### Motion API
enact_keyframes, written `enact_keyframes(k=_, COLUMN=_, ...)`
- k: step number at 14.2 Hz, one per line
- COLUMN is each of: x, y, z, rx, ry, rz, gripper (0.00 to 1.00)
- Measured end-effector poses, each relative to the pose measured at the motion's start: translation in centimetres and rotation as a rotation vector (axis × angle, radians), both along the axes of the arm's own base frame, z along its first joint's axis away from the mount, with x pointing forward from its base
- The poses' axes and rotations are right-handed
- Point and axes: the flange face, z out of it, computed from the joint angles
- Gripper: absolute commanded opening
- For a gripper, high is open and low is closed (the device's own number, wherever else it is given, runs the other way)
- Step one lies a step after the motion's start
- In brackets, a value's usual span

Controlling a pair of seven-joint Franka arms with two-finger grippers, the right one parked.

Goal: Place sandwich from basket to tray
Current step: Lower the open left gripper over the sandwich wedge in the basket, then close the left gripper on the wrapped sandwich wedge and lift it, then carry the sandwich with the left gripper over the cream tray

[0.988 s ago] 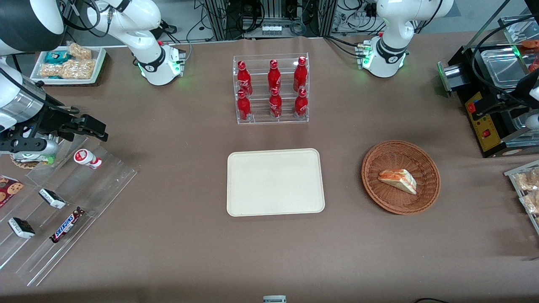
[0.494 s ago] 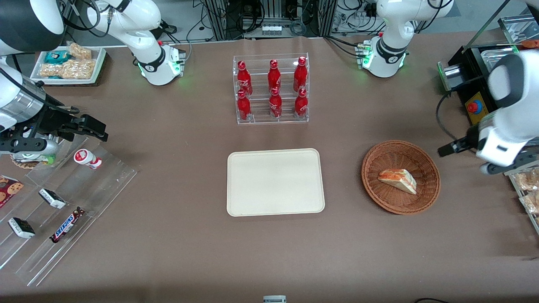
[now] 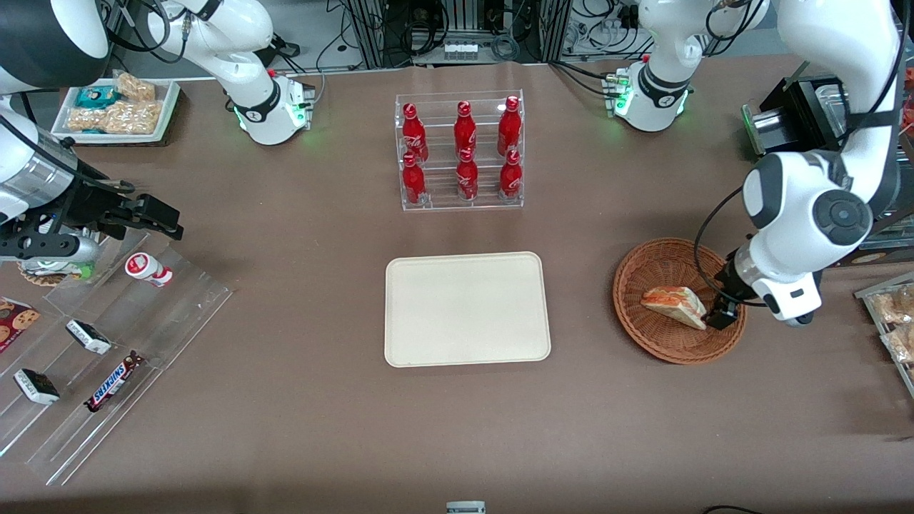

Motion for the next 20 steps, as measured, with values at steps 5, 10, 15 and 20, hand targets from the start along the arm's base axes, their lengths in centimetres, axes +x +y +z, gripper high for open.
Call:
enact_keyframes(k=5, x=0.2, y=-1.2, z=-3.3, rx=-0.006, ry=0.023, rz=0.071, gripper=1.00)
enact_keyframes(k=10, x=-0.1, y=-2.6, z=-6.8, rx=-0.003, ry=0.070, rz=0.062, gripper=0.73)
enact_keyframes(k=15, x=-0.1, y=-2.7, z=-9.1, rx=-0.003, ry=0.075, rz=0.084, gripper=0.00)
enact_keyframes(k=20, x=-0.1, y=-3.8, z=-4.3, rx=0.067, ry=0.129, rz=0.009, gripper=0.00)
